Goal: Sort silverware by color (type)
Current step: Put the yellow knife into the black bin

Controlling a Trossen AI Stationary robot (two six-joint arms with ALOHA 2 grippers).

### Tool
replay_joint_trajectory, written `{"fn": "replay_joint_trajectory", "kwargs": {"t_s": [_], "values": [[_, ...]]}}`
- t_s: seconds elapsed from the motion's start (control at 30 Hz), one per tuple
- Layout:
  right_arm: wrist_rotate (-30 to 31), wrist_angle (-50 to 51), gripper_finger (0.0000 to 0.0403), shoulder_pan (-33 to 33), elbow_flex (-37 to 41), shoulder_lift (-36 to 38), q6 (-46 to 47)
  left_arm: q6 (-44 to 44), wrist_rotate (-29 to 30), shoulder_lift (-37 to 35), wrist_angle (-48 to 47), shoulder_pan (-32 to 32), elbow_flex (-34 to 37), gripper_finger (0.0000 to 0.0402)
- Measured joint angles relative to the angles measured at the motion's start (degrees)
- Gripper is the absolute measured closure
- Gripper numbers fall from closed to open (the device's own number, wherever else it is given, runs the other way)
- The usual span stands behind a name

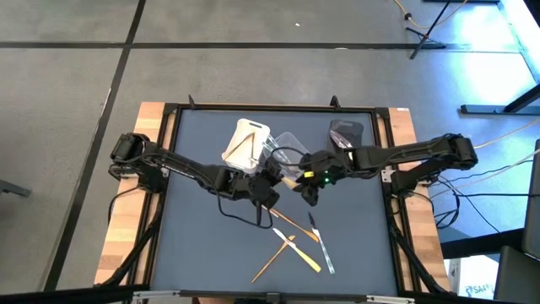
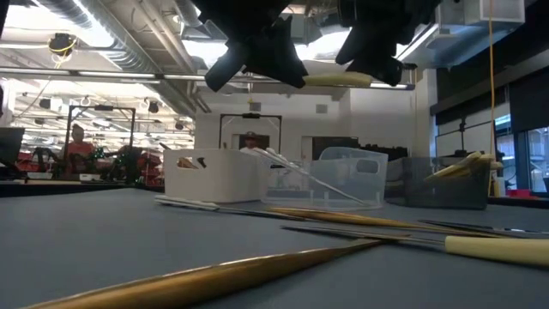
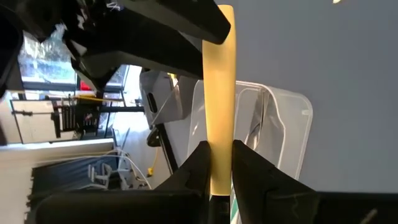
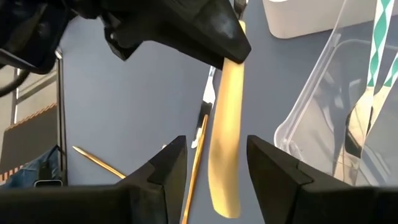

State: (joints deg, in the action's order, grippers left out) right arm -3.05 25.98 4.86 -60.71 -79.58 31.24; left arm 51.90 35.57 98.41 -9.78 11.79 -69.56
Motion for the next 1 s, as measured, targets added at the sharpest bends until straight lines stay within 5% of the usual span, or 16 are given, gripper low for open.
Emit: {"fn": "replay_joint_trajectory", "kwargs": {"t_s": [0.77, 1.0], "values": [[-2.54, 0.59, 0.0249, -0.04, 0.0, -0.25, -0.2, 1.29, 2.93, 0.04, 0.41, 0.04, 0.0, 0.0361], [-2.0, 0.87, 0.0294, -0.02, 0.0, -0.25, -0.21, 1.29, 2.93, 0.06, 0.48, 0.04, 0.02, 0.0361]]}}
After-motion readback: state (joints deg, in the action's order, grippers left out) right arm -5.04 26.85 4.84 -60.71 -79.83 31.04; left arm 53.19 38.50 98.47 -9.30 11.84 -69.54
